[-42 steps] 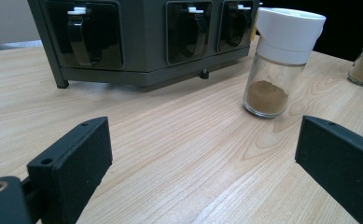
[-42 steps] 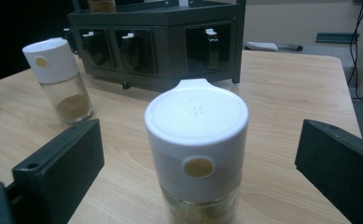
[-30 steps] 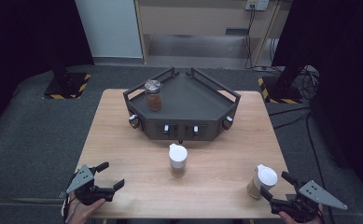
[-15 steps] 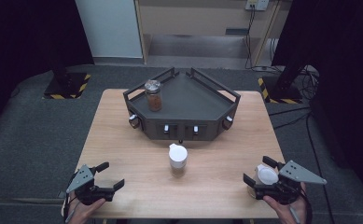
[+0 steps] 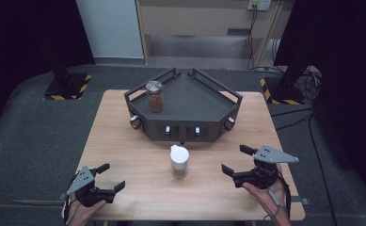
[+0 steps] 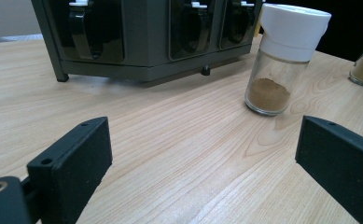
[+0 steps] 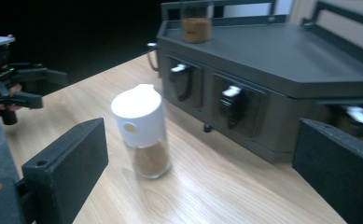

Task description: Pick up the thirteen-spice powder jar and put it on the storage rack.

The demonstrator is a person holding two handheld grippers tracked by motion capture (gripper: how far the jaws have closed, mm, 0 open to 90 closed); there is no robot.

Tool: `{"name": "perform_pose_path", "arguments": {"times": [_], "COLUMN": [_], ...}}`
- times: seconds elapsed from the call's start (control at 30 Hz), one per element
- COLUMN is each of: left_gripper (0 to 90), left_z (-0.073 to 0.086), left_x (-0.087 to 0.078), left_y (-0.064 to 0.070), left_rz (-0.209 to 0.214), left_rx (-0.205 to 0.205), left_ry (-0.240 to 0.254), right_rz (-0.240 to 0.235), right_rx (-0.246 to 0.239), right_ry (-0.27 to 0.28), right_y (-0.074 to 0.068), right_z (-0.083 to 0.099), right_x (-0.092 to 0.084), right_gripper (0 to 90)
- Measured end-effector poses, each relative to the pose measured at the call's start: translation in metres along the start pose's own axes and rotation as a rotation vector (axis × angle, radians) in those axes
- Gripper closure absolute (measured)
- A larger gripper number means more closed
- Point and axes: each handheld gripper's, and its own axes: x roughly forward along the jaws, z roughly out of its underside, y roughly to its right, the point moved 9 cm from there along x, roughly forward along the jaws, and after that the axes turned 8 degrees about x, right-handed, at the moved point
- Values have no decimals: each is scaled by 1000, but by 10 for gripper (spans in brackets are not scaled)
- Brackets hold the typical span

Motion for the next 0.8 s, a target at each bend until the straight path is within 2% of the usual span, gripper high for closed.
{"name": "perform_pose_path", "arguments": {"times": [0.33,0.8], "left_gripper": [20,19], "left_z": [0,0], "left_x": [1,1], "left_y": [0,0], "left_rz": [2,6], "left_rx": [3,0], "left_ry": [-5,-7], "right_rz": [-75,-143], "right_rx": [-33,-27], "right_ry": [-43,-90], "right_y": [-16,-30], "right_z": [-14,-16], "right_x": [39,91], "right_gripper": [40,43]}}
